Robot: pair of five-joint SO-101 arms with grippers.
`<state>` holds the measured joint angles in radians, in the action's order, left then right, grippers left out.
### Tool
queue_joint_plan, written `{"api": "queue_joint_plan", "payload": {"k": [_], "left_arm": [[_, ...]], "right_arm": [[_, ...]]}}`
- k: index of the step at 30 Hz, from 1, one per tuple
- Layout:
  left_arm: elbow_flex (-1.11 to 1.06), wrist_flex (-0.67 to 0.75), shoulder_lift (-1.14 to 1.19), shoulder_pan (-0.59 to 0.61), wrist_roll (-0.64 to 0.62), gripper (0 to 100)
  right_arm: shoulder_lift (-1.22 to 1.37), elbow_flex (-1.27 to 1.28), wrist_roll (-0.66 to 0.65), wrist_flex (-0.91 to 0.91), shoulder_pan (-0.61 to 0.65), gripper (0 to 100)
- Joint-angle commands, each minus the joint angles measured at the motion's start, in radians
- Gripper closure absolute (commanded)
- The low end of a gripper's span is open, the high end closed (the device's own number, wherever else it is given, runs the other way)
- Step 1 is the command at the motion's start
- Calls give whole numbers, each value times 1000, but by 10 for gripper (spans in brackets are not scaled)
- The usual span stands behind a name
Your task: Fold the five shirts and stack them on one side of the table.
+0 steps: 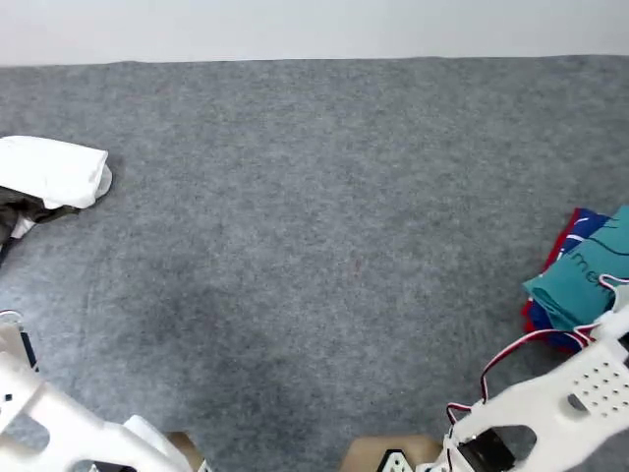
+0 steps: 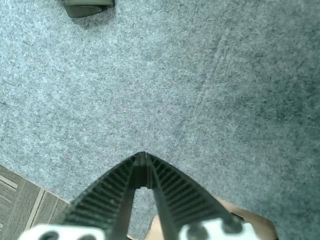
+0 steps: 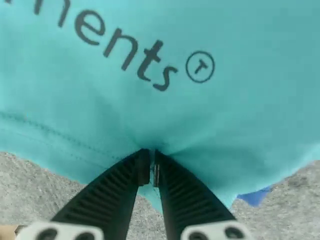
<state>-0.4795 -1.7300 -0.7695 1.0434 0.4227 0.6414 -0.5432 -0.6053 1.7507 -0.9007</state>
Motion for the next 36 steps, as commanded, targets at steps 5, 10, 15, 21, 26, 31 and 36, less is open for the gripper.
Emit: {"api": "queue_joint_plan", "payload": {"k": [5,10,15,21,26,31,36], "left_arm": [[7,2,-21,-6,6,997],[7,6,-21,-8,6,997],[44,0,-41,-49,5,997],[117,26,-14,-224,5,965],[179,124,137,-321,2,957],[308,184,385,-457,49,956],[453,233,618,-559,157,942]], "right_arm": [[-194,-64,-11,38,10,974],[-357,-64,-11,36,77,974],[-455,-60,-5,39,156,974],[-513,-20,-5,39,219,974],[-601,84,-5,39,255,974],[-690,226,-3,39,329,974],[-743,356,66,39,437,973]]}}
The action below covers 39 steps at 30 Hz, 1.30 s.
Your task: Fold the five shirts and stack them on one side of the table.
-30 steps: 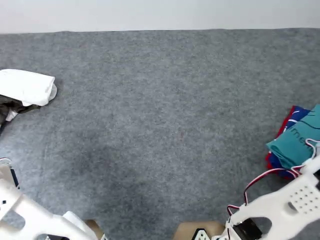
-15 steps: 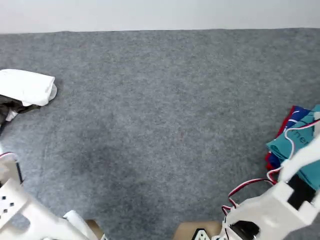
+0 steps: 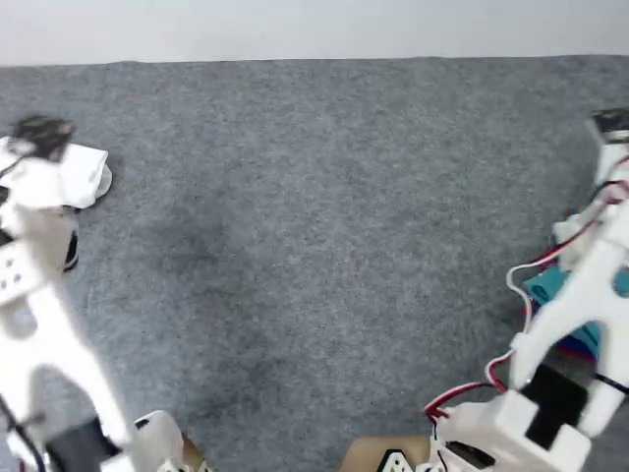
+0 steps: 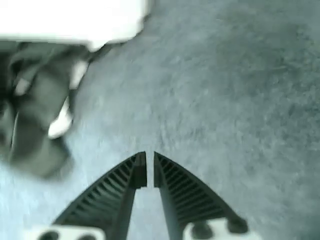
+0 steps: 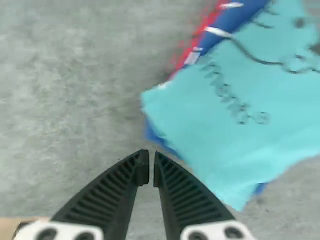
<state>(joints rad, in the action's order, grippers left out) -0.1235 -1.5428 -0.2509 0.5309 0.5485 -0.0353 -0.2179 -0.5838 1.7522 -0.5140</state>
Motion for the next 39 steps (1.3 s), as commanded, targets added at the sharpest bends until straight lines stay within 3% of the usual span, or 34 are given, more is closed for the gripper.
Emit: {"api": "queue_joint_plan", "payload": {"k": [1,6,15,28,35,37,39], "left_arm": [[130,60,143,-52,31,915],[292,167,334,-51,31,771],[536,353,692,3,110,768],[1047,353,1221,0,141,772],[1322,347,1401,-9,32,939],[1394,307,1416,-18,32,1000],[1480,222,1412,-38,32,998]], "right_arm": [[-76,40,57,38,64,973],[-96,43,87,38,82,973],[-94,46,172,38,84,973],[-93,46,221,38,85,973],[-93,46,221,38,85,973],[-93,46,221,38,85,973],[-93,46,219,38,85,973]]}}
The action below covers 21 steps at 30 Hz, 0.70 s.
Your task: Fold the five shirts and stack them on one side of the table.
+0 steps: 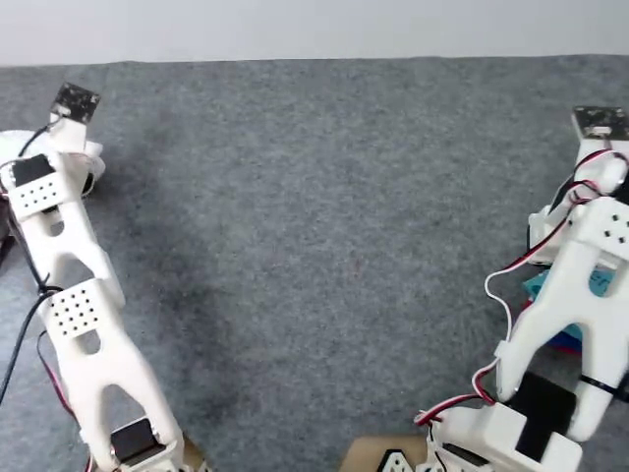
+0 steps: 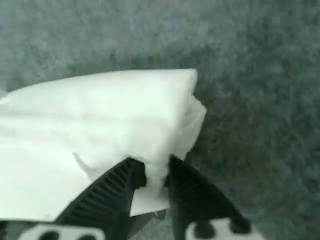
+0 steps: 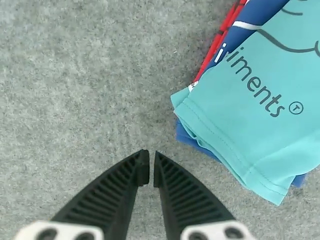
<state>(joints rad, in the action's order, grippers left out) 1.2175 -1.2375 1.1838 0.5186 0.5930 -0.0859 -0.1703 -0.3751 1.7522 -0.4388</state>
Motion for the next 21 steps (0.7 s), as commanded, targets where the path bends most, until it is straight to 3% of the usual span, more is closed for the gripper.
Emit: {"api": "queue_joint_plan", "payload": {"k": [1,6,13,21], "left_arm": [[197,-132,-32,-41,-12,998],[473,-353,-115,-150,-32,998],[455,-397,-420,-336,-269,998],[455,-384,-655,-580,-295,998]], "right_arm": [[-42,-2,11,38,10,973],[-42,-2,8,38,10,973],[-50,-2,8,38,10,973],[-51,-2,8,38,5,974]]}}
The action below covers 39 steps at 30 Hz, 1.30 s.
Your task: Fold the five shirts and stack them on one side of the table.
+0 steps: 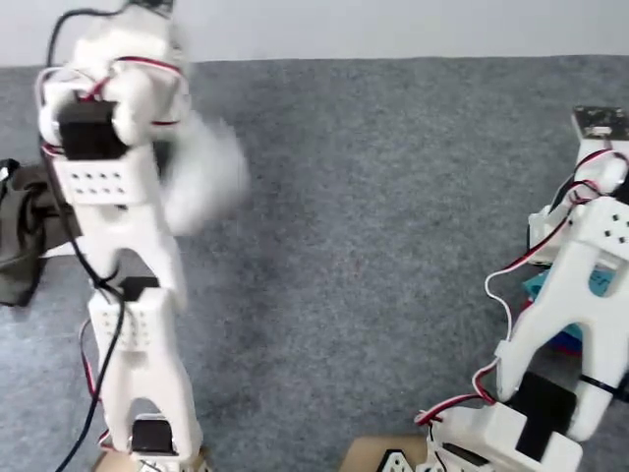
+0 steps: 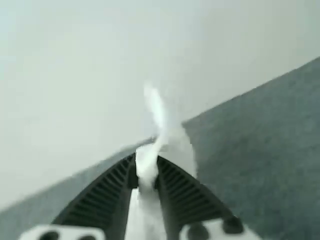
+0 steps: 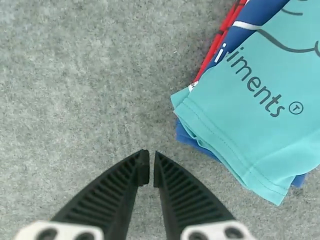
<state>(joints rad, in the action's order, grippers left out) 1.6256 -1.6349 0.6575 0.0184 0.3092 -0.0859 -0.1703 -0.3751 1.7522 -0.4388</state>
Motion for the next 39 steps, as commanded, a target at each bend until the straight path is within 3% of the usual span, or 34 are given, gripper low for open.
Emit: {"api": "queue_joint_plan", "payload": {"k": [1,8,16,21,27,32,39], "left_arm": [[47,21,-149,-97,-11,998],[42,38,-288,-149,-54,998],[42,54,-428,-324,-81,998],[42,49,-451,-331,-80,998],[19,-120,-416,-170,-80,998],[-59,-123,-356,37,-81,998],[-352,-121,-275,284,-74,998]], "right_arm": [[-51,-2,8,38,5,974],[-51,-2,8,38,8,974],[-51,-2,8,38,10,974],[-51,-2,8,38,10,974],[-51,-2,8,38,24,974],[-53,-2,9,39,107,974],[-53,-2,9,39,248,974]]}}
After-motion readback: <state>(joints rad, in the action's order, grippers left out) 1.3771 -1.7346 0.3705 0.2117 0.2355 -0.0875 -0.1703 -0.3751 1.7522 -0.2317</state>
